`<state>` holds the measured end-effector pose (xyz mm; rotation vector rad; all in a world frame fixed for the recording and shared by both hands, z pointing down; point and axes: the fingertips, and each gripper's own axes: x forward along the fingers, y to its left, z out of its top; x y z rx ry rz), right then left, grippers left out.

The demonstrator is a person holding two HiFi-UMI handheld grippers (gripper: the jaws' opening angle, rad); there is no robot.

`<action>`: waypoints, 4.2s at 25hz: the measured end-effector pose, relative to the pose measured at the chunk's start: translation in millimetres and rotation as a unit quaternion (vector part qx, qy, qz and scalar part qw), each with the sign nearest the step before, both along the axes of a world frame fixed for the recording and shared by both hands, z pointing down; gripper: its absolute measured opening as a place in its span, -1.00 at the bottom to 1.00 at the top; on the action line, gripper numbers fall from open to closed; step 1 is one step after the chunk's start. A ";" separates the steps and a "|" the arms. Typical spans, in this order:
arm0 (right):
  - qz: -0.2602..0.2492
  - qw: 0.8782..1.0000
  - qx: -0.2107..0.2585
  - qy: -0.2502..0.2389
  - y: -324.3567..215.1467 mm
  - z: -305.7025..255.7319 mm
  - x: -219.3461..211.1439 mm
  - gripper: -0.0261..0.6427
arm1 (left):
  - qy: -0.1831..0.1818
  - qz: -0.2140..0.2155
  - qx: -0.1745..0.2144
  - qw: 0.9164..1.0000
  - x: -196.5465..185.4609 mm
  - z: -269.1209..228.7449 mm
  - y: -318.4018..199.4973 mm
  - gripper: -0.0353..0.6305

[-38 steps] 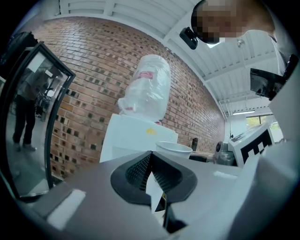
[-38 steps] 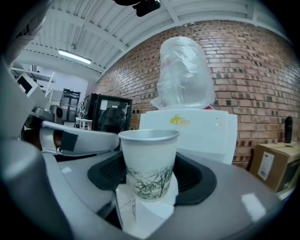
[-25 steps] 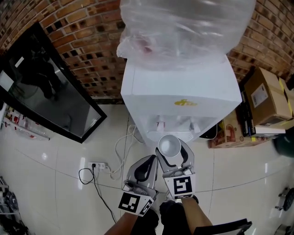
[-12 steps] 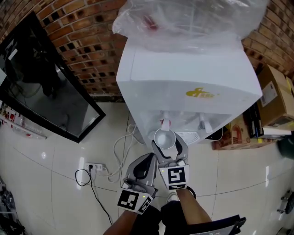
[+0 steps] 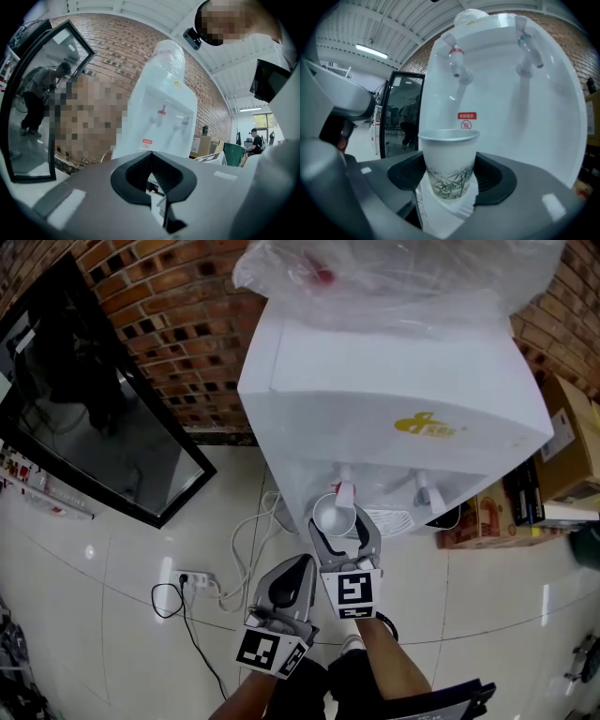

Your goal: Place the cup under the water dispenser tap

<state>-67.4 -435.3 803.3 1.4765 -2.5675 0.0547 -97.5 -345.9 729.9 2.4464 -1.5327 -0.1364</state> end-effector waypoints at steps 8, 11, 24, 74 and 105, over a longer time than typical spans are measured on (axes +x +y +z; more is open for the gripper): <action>-0.004 1.000 -0.027 0.007 1.6 9.0 -0.8 0.07 | -0.001 0.000 -0.008 1.000 0.2 4.2 0.4 -0.94; -0.009 0.999 -0.031 -0.003 2.7 7.8 -1.6 0.19 | -0.002 0.001 -0.013 1.000 0.3 5.9 2.5 -0.94; -0.023 0.999 -0.042 -0.022 9.3 -6.0 6.3 0.30 | -0.003 -0.009 -0.014 1.000 -5.9 -9.3 7.5 -0.94; 0.033 0.997 0.053 -0.041 276.4 -489.1 72.7 -0.90 | 0.012 0.101 0.039 0.994 38.8 -402.8 208.4 -0.94; -0.017 0.995 0.093 -0.044 454.5 -535.1 85.4 -0.91 | 0.000 0.091 0.091 0.992 68.3 -452.5 373.3 -0.94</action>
